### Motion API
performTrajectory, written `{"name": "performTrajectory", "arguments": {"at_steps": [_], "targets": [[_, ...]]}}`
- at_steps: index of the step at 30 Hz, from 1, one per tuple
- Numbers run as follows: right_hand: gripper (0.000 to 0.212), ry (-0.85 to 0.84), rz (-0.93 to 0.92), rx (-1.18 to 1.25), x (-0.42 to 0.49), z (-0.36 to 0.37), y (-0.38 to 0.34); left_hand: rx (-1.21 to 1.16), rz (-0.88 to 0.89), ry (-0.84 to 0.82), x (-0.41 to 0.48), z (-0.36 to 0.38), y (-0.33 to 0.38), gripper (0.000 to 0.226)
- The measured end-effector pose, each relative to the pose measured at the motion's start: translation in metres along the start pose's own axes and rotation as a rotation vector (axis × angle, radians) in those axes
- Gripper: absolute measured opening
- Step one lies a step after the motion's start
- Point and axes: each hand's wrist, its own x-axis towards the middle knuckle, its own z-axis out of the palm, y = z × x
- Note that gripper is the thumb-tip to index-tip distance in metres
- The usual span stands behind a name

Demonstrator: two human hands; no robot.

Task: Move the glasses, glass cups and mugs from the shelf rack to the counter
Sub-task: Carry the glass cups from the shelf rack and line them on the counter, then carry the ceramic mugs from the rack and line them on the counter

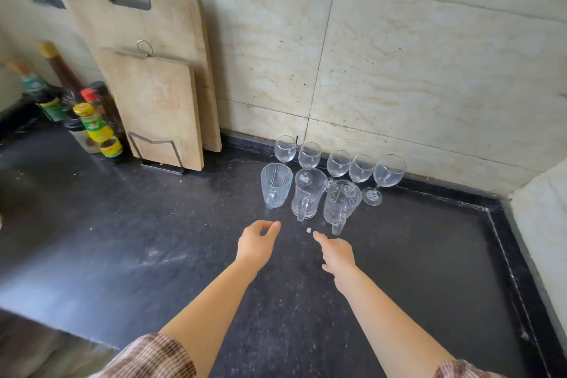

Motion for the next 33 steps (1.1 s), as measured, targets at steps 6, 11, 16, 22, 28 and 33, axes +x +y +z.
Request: {"name": "performTrajectory", "arguments": {"at_steps": [6, 11, 16, 22, 28, 33], "targets": [[0.038, -0.181, -0.287, -0.245, -0.083, 0.080, -0.003, 0.069, 0.043, 0.202, -0.058, -0.100, -0.048, 0.024], [0.040, -0.343, -0.560, -0.497, -0.189, 0.174, 0.018, 0.151, 0.047, 0.418, -0.146, -0.213, -0.109, 0.028], [0.046, -0.519, -0.828, -0.683, -0.311, 0.271, 0.074, 0.217, 0.002, 0.640, -0.263, -0.321, -0.196, 0.028], [0.050, -0.731, -1.194, -0.852, -0.460, 0.371, 0.132, 0.251, -0.161, 0.880, -0.409, -0.428, -0.300, 0.032], [0.053, -0.921, -1.514, -1.057, -0.594, 0.455, 0.184, 0.190, -0.331, 1.103, -0.528, -0.513, -0.378, 0.036], [0.057, -1.017, -1.768, -1.150, -0.692, 0.532, 0.223, 0.178, -0.452, 1.275, -0.607, -0.580, -0.435, 0.036]]}}
